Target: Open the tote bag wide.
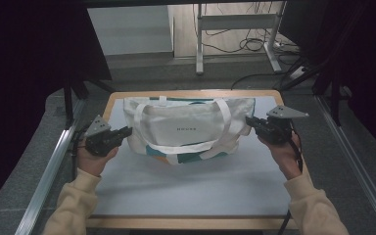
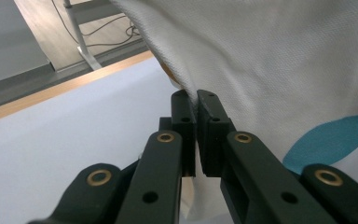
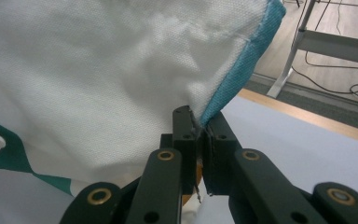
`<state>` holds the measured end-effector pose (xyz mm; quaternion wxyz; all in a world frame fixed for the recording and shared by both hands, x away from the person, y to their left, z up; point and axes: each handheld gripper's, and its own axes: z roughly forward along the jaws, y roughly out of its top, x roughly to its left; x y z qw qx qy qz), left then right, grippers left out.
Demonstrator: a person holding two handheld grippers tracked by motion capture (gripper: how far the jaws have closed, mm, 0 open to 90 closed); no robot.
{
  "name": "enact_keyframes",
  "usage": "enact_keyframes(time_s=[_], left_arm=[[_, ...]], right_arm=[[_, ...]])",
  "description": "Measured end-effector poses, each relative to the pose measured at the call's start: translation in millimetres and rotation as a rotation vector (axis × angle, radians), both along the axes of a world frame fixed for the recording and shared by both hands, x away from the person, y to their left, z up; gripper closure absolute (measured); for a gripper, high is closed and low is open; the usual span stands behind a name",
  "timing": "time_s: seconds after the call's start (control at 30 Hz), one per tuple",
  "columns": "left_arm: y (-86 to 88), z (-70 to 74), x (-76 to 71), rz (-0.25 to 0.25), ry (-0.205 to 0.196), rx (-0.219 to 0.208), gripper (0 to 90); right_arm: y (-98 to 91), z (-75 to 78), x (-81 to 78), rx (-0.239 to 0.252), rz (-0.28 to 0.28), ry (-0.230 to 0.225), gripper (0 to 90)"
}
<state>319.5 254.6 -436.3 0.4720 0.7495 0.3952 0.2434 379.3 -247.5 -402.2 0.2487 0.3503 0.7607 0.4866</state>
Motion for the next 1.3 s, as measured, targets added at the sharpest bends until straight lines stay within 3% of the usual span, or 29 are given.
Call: enact_keyframes(time_s=[0.4, 0.7, 0.83, 0.9, 0.93, 1.03, 1.3], left_arm=[[-6.8, -22.6, -6.9, -0.007, -0.001, 0.04, 87.4], [-8.4, -35.0, -6.4, -0.003, 0.013, 0.051, 87.4], [-11.4, -37.9, -5.0, 0.002, 0.012, 0.076, 87.5], [-12.8, -39.7, -4.6, 0.004, 0.019, 0.088, 87.5], [-14.2, -41.8, -3.8, 0.0, 0.028, 0.074, 87.6], [-14.7, -52.3, -1.2, -0.002, 0.064, 0.107, 87.6], [-14.8, -64.4, 5.5, -0.01, 0.115, 0.098, 87.7]], right_arm=[[2.7, -27.7, 2.2, -0.034, -0.006, 0.051, 84.4], [4.8, -38.2, 3.6, -0.056, -0.009, 0.073, 84.6], [6.4, -44.2, 5.6, -0.062, -0.012, 0.085, 84.7], [6.5, -46.9, 6.5, -0.058, -0.014, 0.092, 84.7], [6.9, -48.0, 6.7, -0.058, -0.015, 0.092, 84.8], [8.9, -52.7, 7.7, -0.07, -0.021, 0.102, 84.9], [7.8, -66.9, 11.1, -0.068, -0.029, 0.143, 84.9]])
